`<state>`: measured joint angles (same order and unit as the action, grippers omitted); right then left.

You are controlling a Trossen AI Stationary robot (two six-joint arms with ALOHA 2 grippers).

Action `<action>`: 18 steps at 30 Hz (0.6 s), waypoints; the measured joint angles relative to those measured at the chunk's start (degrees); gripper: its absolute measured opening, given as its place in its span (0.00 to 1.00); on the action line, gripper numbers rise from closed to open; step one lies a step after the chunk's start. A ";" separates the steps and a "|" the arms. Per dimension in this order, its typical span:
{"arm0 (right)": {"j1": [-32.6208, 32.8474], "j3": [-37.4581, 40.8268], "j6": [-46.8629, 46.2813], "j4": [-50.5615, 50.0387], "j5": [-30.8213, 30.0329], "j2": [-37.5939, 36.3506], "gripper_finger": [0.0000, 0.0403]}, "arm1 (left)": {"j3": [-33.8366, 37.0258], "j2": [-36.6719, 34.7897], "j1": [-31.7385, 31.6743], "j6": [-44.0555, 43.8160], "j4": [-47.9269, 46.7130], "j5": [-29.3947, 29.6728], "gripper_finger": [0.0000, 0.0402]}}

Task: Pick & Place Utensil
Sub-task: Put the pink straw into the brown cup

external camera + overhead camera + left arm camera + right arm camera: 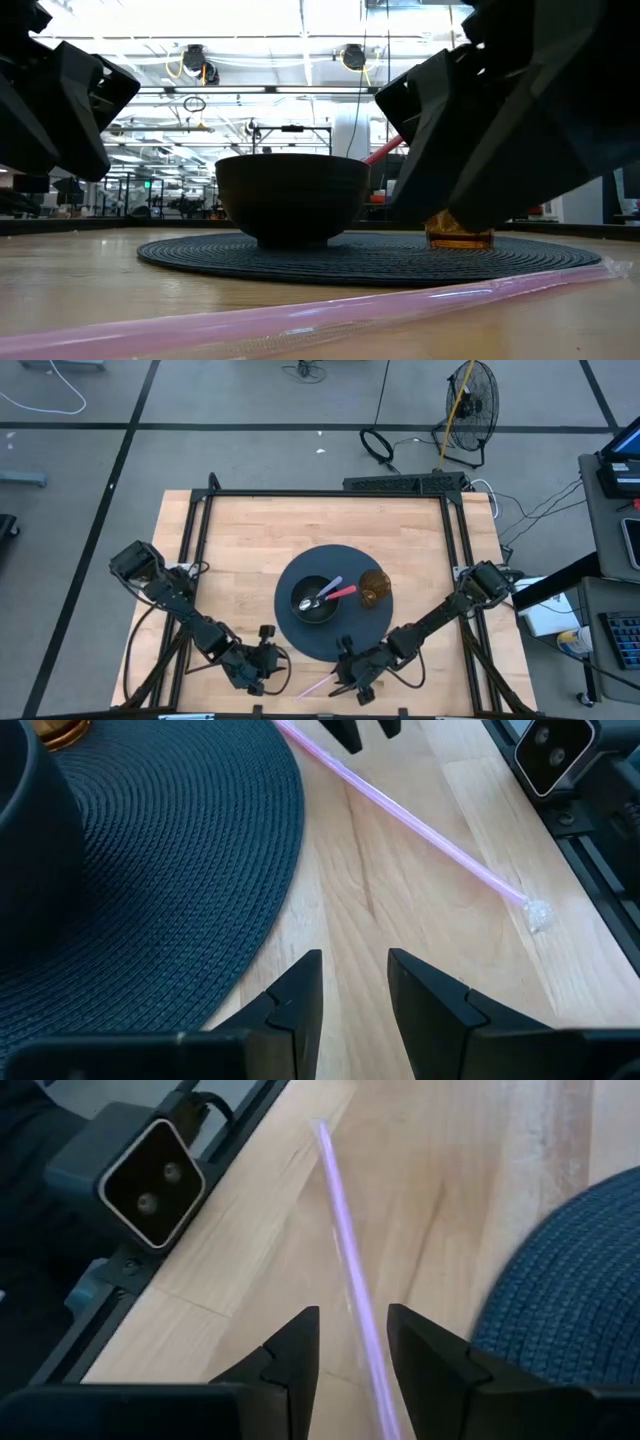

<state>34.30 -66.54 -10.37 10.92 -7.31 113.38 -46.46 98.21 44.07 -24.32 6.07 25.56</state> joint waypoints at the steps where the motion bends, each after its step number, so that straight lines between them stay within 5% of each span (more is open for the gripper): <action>1: -0.06 0.00 -0.37 -0.13 0.05 0.00 0.29 | 0.00 0.00 0.00 0.00 0.00 0.00 0.30; 18: -0.11 0.00 -6.16 -7.67 -0.11 0.92 0.29 | 0.00 0.00 0.00 -0.46 0.11 0.02 0.30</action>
<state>34.20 -66.54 -16.53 3.25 -7.42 114.30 -46.46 98.21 44.07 -24.78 6.17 25.58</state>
